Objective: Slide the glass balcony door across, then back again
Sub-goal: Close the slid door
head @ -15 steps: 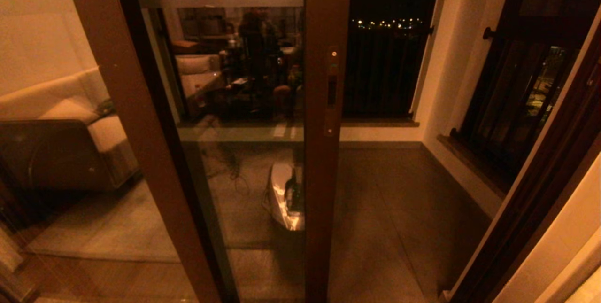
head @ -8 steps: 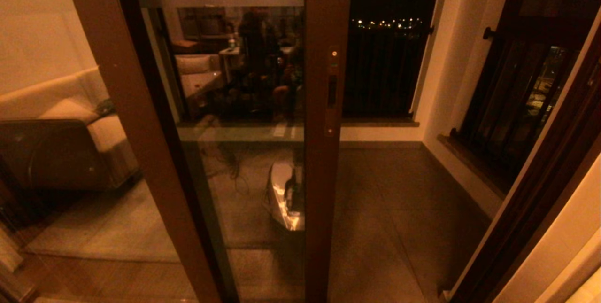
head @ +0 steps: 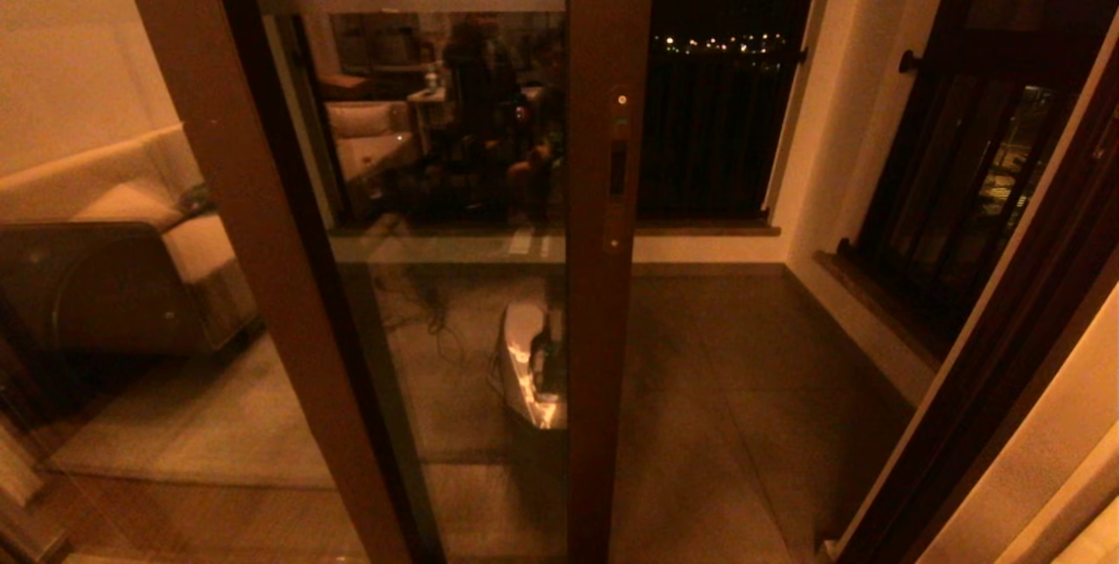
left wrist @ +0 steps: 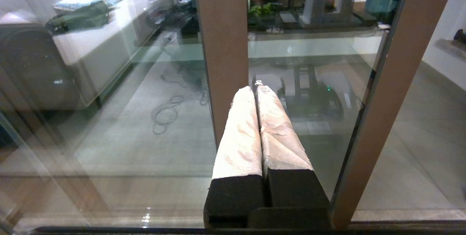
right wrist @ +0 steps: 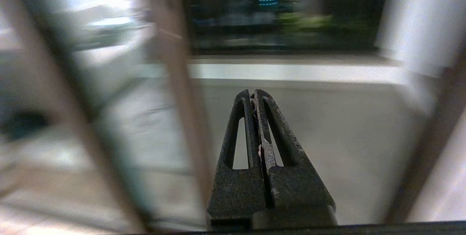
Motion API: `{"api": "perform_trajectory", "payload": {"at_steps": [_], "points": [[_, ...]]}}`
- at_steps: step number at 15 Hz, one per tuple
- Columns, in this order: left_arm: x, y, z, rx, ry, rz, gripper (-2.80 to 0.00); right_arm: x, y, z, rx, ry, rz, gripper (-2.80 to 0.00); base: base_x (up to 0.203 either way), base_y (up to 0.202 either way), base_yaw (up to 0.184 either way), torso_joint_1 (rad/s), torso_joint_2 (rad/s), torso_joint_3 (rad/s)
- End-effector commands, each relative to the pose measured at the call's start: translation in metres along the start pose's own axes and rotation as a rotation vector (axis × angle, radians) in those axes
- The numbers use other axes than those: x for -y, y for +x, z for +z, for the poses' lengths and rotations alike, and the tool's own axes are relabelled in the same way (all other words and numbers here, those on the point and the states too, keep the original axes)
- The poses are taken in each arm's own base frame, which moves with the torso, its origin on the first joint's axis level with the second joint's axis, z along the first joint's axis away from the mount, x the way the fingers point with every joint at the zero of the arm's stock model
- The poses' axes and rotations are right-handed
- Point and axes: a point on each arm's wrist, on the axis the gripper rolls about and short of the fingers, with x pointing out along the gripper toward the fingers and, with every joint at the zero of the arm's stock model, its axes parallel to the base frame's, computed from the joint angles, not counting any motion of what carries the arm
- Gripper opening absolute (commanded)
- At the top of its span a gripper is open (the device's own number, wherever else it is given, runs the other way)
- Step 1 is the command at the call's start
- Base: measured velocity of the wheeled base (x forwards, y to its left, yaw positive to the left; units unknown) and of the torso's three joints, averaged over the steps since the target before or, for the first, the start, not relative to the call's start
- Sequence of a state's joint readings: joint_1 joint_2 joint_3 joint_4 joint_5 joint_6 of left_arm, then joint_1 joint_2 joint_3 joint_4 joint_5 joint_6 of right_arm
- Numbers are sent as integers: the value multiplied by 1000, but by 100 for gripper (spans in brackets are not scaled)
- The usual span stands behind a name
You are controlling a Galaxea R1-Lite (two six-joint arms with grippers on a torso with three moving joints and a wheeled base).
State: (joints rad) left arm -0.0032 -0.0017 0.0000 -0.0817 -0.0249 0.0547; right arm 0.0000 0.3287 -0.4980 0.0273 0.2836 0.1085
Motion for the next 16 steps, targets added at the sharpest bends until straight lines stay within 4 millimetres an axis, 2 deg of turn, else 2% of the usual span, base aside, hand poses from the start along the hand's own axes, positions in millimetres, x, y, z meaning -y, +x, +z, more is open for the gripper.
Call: {"api": "perform_trajectory", "payload": {"at_steps": [1, 4, 6, 7, 10, 11, 13, 16], "points": [[0, 2, -9, -33, 0, -1, -280, 9, 56, 42, -120, 55, 88, -280, 0, 0, 0, 0, 0, 0], [0, 2, -9, -33, 0, -1, -280, 12, 130, 93, -182, 121, 277, -280, 0, 0, 0, 0, 0, 0], [0, 2, -9, -33, 0, -1, -280, -7, 172, 99, -255, 153, 385, -280, 0, 0, 0, 0, 0, 0], [0, 2, -9, -33, 0, -1, -280, -22, 198, 93, -307, 154, 369, -280, 0, 0, 0, 0, 0, 0], [0, 2, -9, -31, 0, -3, -280, -61, 266, 76, -377, 87, 131, -280, 0, 0, 0, 0, 0, 0], [0, 2, -9, -31, 0, -3, -280, -69, 279, 79, -379, 63, 77, -280, 0, 0, 0, 0, 0, 0], [0, 2, -9, -26, 0, -2, -280, -81, 306, 72, -445, 8, 4, -280, 0, 0, 0, 0, 0, 0], [0, 2, -9, -22, 0, -2, -280, -104, 325, 50, -527, -43, 7, -280, 0, 0, 0, 0, 0, 0]]}}
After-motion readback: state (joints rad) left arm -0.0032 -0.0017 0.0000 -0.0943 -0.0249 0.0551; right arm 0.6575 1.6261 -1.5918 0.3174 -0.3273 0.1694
